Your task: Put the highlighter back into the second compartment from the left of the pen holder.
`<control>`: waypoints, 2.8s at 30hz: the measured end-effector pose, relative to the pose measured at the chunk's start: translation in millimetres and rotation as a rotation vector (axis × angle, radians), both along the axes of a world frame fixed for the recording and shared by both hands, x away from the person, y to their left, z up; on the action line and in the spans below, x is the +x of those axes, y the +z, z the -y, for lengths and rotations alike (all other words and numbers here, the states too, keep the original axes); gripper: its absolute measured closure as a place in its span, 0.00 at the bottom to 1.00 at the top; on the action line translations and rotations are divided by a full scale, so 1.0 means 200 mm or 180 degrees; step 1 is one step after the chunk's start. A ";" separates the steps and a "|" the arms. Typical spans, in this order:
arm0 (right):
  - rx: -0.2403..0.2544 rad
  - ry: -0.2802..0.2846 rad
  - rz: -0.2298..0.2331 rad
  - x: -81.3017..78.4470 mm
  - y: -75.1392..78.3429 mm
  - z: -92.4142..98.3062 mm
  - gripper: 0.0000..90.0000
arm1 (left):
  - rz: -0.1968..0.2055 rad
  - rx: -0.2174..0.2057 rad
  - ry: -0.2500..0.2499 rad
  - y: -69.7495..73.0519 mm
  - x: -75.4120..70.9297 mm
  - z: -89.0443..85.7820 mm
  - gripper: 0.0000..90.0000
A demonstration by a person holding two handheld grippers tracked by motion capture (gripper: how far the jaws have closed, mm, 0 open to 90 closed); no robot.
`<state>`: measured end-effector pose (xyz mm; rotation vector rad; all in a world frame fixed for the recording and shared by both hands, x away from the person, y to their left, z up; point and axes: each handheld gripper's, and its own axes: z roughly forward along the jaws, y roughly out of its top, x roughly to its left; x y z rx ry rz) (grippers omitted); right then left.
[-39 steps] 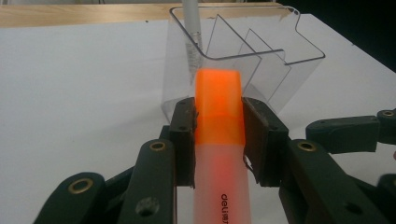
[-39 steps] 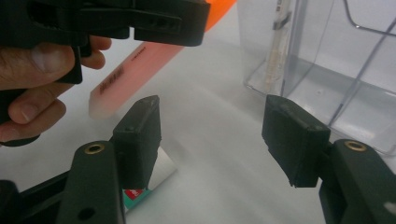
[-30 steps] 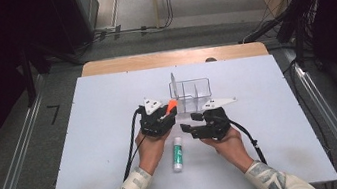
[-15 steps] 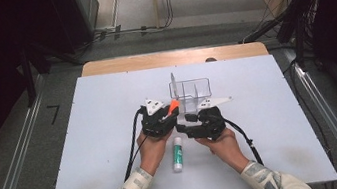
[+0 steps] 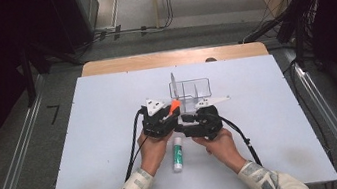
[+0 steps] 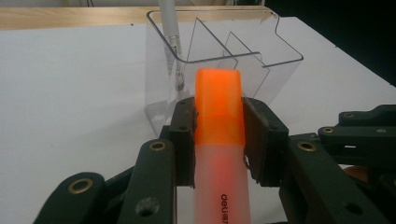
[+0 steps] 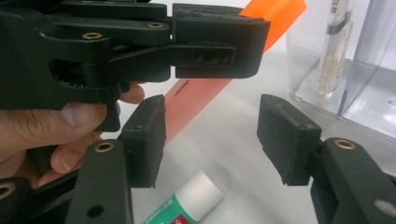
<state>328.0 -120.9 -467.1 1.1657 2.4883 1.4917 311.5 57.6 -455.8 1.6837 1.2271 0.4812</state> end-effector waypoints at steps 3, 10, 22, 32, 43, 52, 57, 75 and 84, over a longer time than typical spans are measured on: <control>0.0046 -0.0001 -0.0061 0.01 -0.01 0.00 0.46 | 0.0007 -0.0003 -0.0013 0.00 0.00 0.00 0.74; 0.0064 0.0030 -0.0109 0.01 -0.02 -0.02 0.52 | 0.0021 -0.0050 -0.0015 0.01 -0.01 0.00 0.74; 0.0113 0.0072 -0.0167 0.03 -0.02 -0.03 0.72 | 0.0100 -0.0091 -0.0034 0.03 -0.03 0.02 0.74; 0.0201 0.0025 -0.0302 0.06 -0.03 0.01 0.83 | 0.0132 -0.0135 -0.0038 0.04 -0.04 0.01 0.73; 0.0204 0.0032 -0.0266 0.05 -0.02 0.01 0.83 | 0.0149 -0.0134 -0.0079 0.04 -0.05 0.01 0.71; 0.0202 -0.0103 -0.0186 0.07 0.00 0.07 0.83 | 0.0165 -0.0139 -0.0084 0.05 -0.06 -0.02 0.55; 0.0231 -0.0187 -0.0128 0.08 0.03 0.12 0.83 | 0.0141 -0.0053 -0.0032 0.03 -0.06 -0.03 0.49; 0.0180 -0.0360 0.0101 0.07 0.10 0.22 0.83 | -0.0038 0.0178 0.0125 -0.05 -0.04 -0.11 0.41; 0.0196 -0.0418 0.0177 0.08 0.13 0.27 0.83 | -0.0113 0.0243 0.0214 -0.09 -0.03 -0.16 0.40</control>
